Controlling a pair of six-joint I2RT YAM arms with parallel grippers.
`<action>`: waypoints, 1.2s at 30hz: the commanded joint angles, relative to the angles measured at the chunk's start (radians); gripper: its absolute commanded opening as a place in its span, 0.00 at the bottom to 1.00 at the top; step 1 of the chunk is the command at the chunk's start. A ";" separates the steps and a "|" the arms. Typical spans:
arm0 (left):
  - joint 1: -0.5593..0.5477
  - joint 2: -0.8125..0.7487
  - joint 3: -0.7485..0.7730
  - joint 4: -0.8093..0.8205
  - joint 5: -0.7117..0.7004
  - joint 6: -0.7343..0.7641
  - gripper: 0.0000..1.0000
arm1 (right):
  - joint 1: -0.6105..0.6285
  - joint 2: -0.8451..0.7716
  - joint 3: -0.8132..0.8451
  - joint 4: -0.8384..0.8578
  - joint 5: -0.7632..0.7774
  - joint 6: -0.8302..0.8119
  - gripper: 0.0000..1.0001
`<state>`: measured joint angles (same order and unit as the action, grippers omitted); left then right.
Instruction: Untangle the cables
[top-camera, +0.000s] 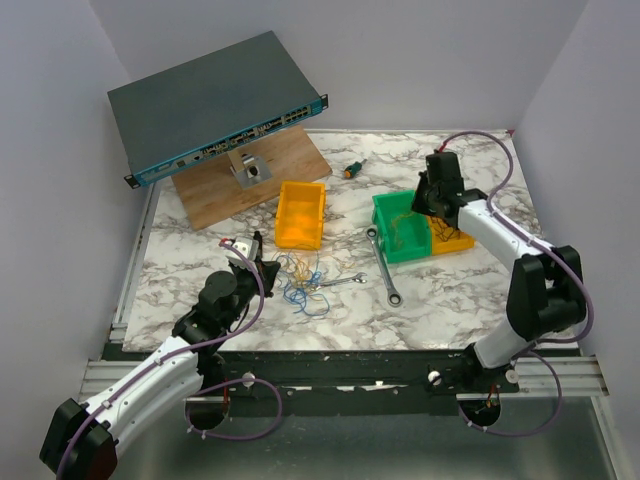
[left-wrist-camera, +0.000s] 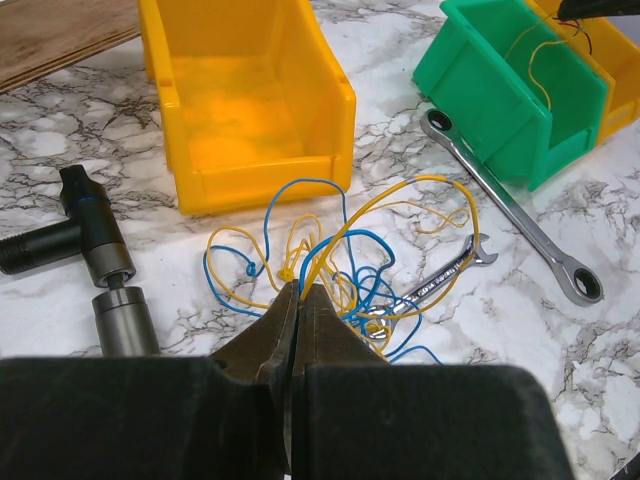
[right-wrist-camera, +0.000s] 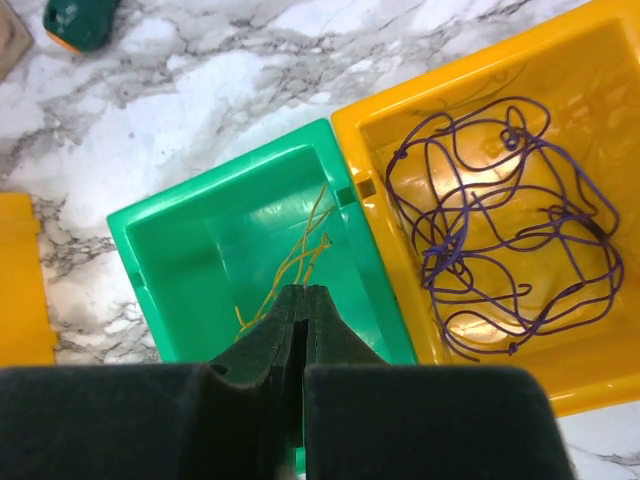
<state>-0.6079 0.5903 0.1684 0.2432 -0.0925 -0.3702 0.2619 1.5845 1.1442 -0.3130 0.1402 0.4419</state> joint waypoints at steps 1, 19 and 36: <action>0.005 0.006 0.031 0.007 0.027 0.004 0.00 | 0.046 0.067 -0.037 0.035 -0.014 -0.027 0.01; 0.005 0.012 0.029 0.016 0.027 0.005 0.00 | 0.189 0.431 0.157 0.005 0.286 0.103 0.01; 0.005 0.004 0.033 -0.007 0.019 0.008 0.00 | 0.187 0.367 0.331 -0.051 0.356 0.068 0.53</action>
<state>-0.6079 0.6041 0.1719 0.2436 -0.0921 -0.3698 0.4450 2.0689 1.5211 -0.3534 0.4824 0.5228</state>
